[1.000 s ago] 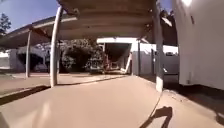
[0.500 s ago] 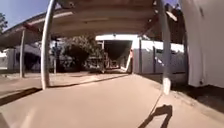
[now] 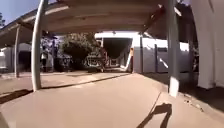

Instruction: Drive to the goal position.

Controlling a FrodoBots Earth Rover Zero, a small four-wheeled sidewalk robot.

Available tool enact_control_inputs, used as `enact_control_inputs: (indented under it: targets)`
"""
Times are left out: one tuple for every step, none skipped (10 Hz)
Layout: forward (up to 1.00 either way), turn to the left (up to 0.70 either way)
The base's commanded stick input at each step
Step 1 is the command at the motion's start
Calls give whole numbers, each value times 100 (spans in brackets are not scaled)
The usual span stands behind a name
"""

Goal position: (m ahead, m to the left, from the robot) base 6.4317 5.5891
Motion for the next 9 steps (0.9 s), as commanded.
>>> enact_control_inputs:
  targets:
    - [70,0]
    - [70,0]
    - [70,17]
    - [70,29]
    - [70,32]
    - [70,35]
    - [70,27]
    - [70,5]
    - [70,0]
